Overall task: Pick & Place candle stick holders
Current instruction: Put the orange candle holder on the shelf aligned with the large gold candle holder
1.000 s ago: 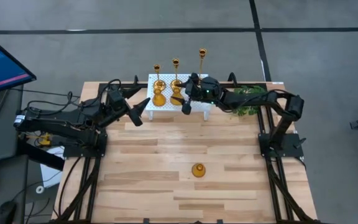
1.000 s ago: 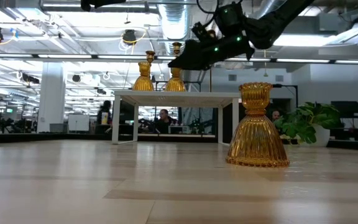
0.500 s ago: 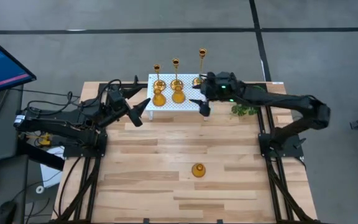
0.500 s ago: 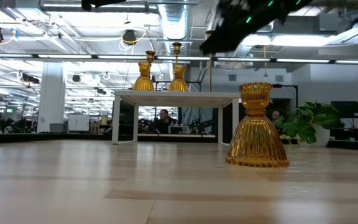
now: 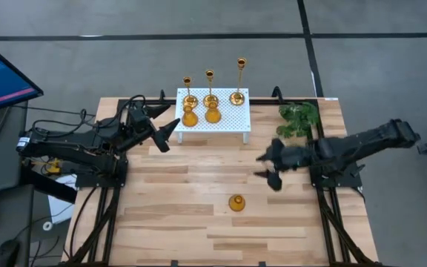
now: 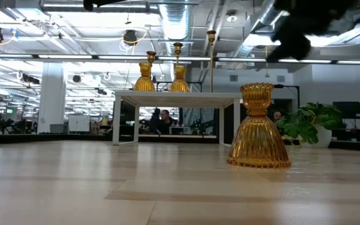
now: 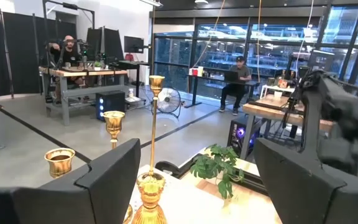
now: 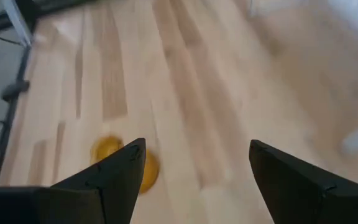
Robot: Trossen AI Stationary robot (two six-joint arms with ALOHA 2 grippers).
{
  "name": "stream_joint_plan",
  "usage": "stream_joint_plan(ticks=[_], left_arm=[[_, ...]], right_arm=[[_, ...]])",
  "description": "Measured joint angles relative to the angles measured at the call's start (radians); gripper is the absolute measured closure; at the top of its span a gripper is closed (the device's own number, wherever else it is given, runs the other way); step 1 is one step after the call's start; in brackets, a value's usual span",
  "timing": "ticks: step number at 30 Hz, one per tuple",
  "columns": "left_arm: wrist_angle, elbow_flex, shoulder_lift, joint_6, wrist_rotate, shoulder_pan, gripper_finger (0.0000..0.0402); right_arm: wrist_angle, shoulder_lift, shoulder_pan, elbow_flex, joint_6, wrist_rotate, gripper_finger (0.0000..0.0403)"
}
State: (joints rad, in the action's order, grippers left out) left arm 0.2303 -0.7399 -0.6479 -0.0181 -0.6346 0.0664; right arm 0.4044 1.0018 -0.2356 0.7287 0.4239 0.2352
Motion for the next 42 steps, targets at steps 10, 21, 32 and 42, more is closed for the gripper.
stream_joint_plan(ticks=[10, 21, 32, 42], left_arm=[[-0.002, 0.000, 0.000, -0.002, 0.000, 0.000, 0.0087], [-0.002, 0.000, -0.001, -0.001, -0.011, 0.000, 0.0087], [0.006, -0.001, -0.027, -0.001, -0.032, 0.000, 0.0087], [0.020, -0.001, -0.090, 0.000, -0.042, 0.000, 0.0087]], right_arm=[[-0.155, 0.163, -0.298, -0.115, 0.251, 0.237, 0.0126], [-0.613, 0.394, -0.357, -0.202, 0.129, 0.242, 0.0127], [-1.047, 0.456, -0.453, -0.463, -0.026, 0.418, 0.0127], [-1.591, 0.641, -0.418, -0.590, -0.222, 0.336, 0.0127]])
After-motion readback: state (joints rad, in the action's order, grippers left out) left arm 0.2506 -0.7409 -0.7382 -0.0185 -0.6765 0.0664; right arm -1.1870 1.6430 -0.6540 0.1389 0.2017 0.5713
